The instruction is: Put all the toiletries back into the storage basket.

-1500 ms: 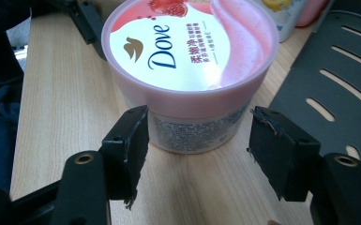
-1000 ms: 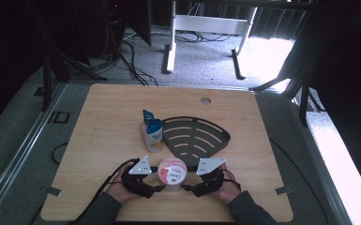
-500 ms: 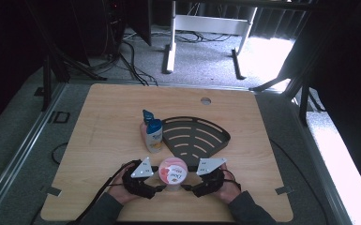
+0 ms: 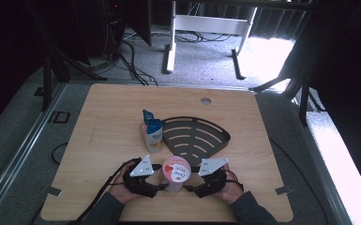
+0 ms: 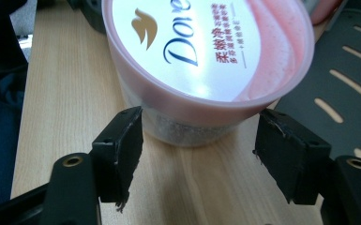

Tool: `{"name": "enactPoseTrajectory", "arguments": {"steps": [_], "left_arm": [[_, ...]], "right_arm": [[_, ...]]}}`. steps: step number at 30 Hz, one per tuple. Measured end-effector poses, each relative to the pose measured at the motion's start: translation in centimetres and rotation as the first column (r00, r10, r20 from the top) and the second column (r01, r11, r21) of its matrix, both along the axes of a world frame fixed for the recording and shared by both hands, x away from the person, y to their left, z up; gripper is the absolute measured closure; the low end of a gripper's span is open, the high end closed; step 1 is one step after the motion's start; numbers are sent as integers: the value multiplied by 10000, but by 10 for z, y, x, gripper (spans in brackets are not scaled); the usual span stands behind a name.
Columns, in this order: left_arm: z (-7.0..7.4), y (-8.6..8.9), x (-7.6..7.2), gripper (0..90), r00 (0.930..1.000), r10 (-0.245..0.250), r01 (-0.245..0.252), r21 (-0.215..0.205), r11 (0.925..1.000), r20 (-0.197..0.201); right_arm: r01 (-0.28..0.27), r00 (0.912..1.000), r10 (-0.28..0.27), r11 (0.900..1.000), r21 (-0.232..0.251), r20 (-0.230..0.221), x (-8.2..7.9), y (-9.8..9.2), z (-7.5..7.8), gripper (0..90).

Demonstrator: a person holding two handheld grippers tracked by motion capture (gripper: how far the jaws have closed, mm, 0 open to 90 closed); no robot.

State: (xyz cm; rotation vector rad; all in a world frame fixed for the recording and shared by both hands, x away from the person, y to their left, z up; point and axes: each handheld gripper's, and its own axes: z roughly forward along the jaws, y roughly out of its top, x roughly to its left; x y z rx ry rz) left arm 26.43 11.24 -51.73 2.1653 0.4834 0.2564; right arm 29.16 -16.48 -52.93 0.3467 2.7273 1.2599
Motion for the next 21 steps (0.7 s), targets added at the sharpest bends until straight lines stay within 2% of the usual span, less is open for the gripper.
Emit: {"name": "enactPoseTrajectory", "arguments": {"steps": [8, 15, 21], "left_arm": [[-4, 0, 1, 290, 9999, 11, -8, 281, 9996, -104], [-2, 0, 0, 290, 10000, 34, -33, 203, 9998, -42], [-2, -1, 0, 289, 9999, 129, -130, 131, 9998, 39]], "right_arm": [[28, 10000, -29, 10000, -86, -61, 1, 2, -3, 325], [74, 9998, -71, 9998, 201, -159, 1, -1, -1, 325], [177, 9994, -157, 9977, 658, -315, 2, -5, 3, 325]]}}
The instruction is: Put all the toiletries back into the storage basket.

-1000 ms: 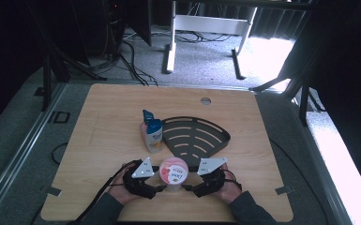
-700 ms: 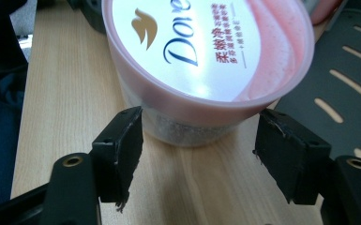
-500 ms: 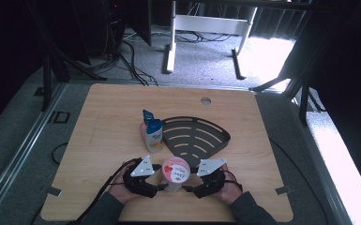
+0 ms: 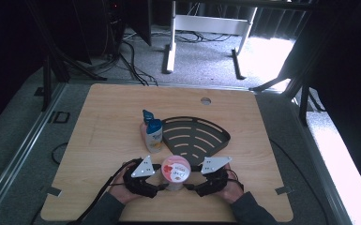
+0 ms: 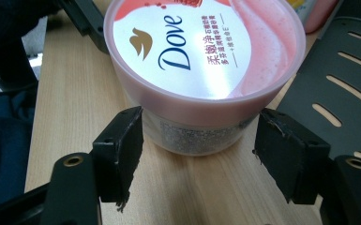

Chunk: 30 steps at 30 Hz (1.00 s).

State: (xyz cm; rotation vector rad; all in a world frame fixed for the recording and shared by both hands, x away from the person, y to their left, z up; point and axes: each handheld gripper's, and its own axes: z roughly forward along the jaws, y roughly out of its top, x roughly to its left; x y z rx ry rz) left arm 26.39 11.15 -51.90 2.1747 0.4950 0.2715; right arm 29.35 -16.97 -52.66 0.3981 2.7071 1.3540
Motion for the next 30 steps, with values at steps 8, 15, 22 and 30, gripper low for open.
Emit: {"name": "enactPoseTrajectory", "arguments": {"steps": [8, 15, 22, 30], "left_arm": [[1, -4, 0, 286, 9999, 121, -121, -45, 9999, 92], [5, -7, 2, 286, 9996, 204, -202, -125, 9997, 171], [9, -13, 6, 286, 9997, 196, -195, -46, 9998, 168], [14, -22, 12, 286, 9990, 222, -219, -77, 9997, 386]], "right_arm": [[137, 9998, -134, 9996, 255, -122, 1, -5, 2, 325], [229, 9997, -228, 9992, 337, -39, 3, -8, 6, 324], [266, 9995, -270, 9994, 228, 164, 4, -12, 12, 324], [381, 9988, -386, 9992, 156, 310, 9, -19, 18, 317]]}}
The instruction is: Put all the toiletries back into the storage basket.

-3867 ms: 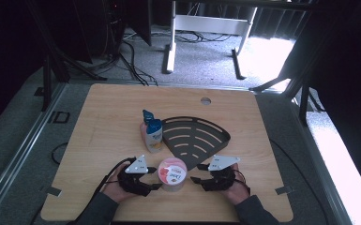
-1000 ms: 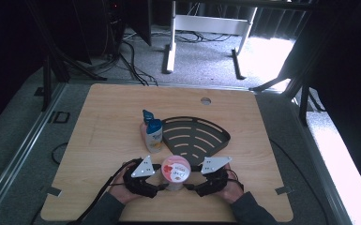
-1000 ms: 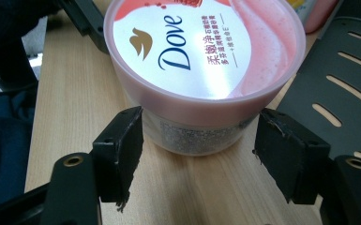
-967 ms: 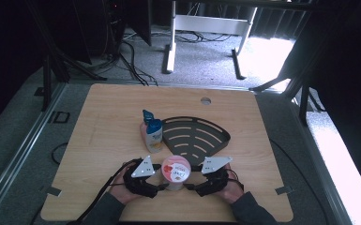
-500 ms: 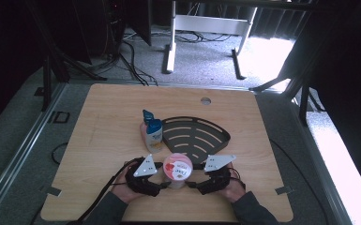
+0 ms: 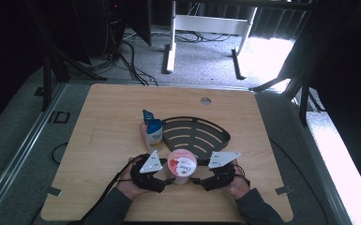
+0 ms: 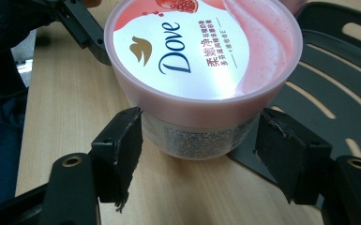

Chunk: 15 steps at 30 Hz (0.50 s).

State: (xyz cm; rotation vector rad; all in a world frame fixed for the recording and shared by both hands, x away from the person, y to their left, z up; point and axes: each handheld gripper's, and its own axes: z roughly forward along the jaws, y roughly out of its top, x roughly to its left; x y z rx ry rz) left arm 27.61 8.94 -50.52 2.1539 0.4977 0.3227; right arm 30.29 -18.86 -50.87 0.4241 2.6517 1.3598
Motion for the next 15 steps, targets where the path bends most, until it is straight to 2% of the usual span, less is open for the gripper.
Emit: {"name": "enactPoseTrajectory", "arguments": {"steps": [15], "left_arm": [[7, -19, 16, 283, 9994, -100, 97, 96, 9999, 329]], "right_arm": [[292, 9994, -292, 9996, -18, 170, 12, -17, 7, 309]]}}
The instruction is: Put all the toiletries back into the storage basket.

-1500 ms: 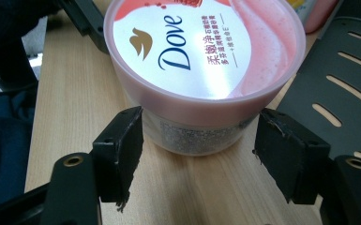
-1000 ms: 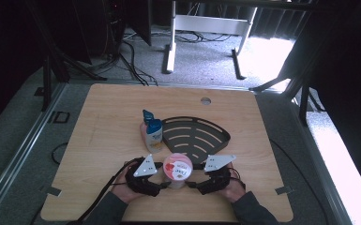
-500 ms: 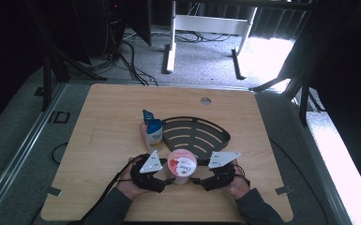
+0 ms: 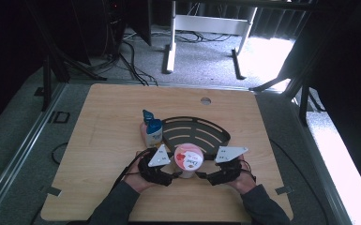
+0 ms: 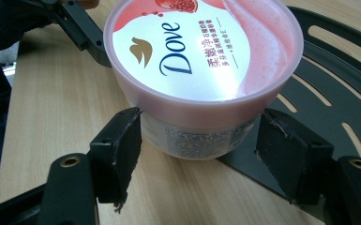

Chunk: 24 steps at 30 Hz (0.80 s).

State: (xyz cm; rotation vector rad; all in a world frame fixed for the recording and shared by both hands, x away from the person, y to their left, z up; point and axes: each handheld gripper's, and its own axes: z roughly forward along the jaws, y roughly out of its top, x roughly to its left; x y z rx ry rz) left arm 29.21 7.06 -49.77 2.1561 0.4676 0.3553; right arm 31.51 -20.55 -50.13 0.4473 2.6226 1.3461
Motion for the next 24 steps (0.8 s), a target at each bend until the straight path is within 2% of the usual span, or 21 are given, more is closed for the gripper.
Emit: {"name": "enactPoseTrajectory", "arguments": {"steps": [18, 24], "left_arm": [[4, -14, 20, 275, 9997, 170, -171, 58, 9998, 173], [4, -18, 27, 275, 9996, 223, -222, -64, 9997, 156]], "right_arm": [[279, 9996, -279, 9996, -96, 29, 19, -10, 5, 303], [383, 9993, -382, 9992, -137, 19, 25, -13, 7, 303]]}}
